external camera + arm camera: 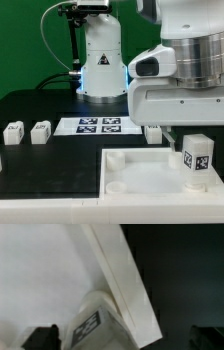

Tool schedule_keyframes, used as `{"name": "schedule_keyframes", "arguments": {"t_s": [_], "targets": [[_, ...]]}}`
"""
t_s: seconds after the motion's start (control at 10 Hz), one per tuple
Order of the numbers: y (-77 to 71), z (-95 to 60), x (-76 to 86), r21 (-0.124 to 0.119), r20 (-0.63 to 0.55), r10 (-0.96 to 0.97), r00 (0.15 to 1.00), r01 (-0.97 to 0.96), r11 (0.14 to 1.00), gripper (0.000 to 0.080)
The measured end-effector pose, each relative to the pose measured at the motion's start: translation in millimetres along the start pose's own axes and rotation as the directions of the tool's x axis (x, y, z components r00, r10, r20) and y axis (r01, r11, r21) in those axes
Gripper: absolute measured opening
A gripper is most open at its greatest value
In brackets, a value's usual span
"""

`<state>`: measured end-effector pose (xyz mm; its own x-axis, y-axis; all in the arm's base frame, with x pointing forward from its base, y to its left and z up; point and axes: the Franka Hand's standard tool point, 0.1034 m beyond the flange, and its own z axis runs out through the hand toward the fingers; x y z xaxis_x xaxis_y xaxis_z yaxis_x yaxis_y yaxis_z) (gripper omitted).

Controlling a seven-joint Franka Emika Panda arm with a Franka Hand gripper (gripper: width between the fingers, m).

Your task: Assemble one leg

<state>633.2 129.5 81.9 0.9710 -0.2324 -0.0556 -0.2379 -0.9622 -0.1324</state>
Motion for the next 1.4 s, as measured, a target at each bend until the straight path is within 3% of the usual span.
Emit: {"name": "schedule_keyframes", "arguments": {"t_s": [0.1,0.3,0.4,0.5,0.6,0.7,0.8,1.1,1.3,1.4], "targets": [[4.3,-1.7,4.4,-0.041,-0.019,-0.222,0.975,0.221,0.974,0.0648],[18.2,-6.0,14.1,-0.064,-0.021,-0.454,0.891,0.452,0.89,0.0648],[14.8,-6.0,15.8,-0.074,-0.033,-0.524,0.851,0.52,0.851,0.0637],[14.5,-5.6,15.5,-0.071,-0.034,-0.501,0.865,0.498,0.864,0.0637],[15.0,-5.5,15.6,-0.071,-0.034,-0.502,0.864,0.499,0.864,0.0461],[14.1,-5.4,15.2,-0.065,-0.039,-0.442,0.896,0.439,0.896,0.0461],[12.9,-5.1,14.7,-0.053,-0.047,-0.32,0.946,0.317,0.947,0.0286],[14.7,-5.1,15.3,-0.035,-0.058,-0.019,0.998,0.017,0.999,0.029],[17.4,-5.6,16.3,-0.001,-0.032,0.311,0.95,-0.311,0.951,0.029],[19.1,-5.6,15.9,0.016,-0.003,0.522,0.853,-0.522,0.853,0.029]]}}
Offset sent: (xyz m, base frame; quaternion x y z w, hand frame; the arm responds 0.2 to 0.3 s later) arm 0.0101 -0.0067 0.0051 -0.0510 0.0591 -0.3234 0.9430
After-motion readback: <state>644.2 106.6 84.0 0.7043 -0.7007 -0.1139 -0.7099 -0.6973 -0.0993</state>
